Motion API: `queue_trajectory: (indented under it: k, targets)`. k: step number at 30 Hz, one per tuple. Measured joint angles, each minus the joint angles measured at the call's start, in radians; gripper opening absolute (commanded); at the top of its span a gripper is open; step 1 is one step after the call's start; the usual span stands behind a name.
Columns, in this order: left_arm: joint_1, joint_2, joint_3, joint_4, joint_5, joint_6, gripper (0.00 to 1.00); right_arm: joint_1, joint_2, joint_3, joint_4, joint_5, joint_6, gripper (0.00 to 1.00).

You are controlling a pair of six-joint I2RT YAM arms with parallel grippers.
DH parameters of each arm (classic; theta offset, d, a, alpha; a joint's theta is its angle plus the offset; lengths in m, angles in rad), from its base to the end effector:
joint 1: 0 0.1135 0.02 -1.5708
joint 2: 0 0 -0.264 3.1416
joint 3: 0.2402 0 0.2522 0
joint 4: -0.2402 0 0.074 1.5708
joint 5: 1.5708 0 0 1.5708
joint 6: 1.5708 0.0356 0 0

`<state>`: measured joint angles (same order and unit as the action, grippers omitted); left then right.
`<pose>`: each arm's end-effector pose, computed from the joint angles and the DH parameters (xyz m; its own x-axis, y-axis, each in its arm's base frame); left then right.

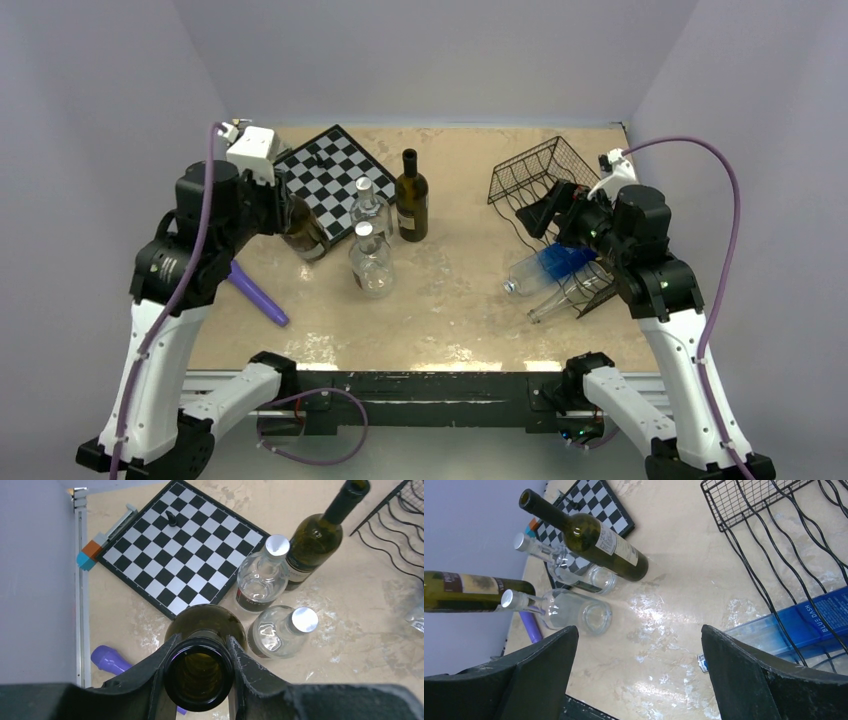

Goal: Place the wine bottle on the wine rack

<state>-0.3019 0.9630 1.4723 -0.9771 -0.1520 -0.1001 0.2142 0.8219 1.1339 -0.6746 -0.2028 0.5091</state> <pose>0.1461 -0.0398 0.4528 -0.4448 0.0351 -0.8949 0.1210 0.9924 -0.0213 0.1517 0.0403 0.4005 -0.4938 0.3812 -0.7816 -0.1735 0.8375 0.5181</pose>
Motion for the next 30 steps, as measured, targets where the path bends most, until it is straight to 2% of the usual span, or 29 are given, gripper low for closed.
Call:
queue_trajectory:
  k: [5, 9, 12, 16, 24, 30]
  targets:
    - [0.0, -0.04, 0.121, -0.108, 0.049, 0.02, 0.0, 0.01, 0.0, 0.0, 0.021, -0.035, -0.016, 0.98]
    - [0.0, -0.014, 0.28, -0.214, 0.121, 0.037, 0.0, 0.032, -0.002, 0.0, 0.054, -0.074, -0.035, 0.98]
    - [-0.002, 0.024, 0.428, -0.275, 0.199, 0.041, 0.0, 0.072, -0.012, 0.0, 0.085, -0.089, -0.059, 0.98]
    - [-0.006, 0.034, 0.51, -0.278, 0.339, 0.033, 0.0, 0.151, -0.026, 0.0, 0.127, -0.11, -0.101, 0.98]
    - [-0.009, 0.062, 0.519, -0.21, 0.677, -0.043, 0.0, 0.26, -0.031, 0.002, 0.198, -0.212, -0.156, 0.98]
    - [-0.035, 0.114, 0.426, -0.072, 0.801, -0.129, 0.0, 0.385, -0.023, 0.011, 0.261, -0.243, -0.186, 0.98]
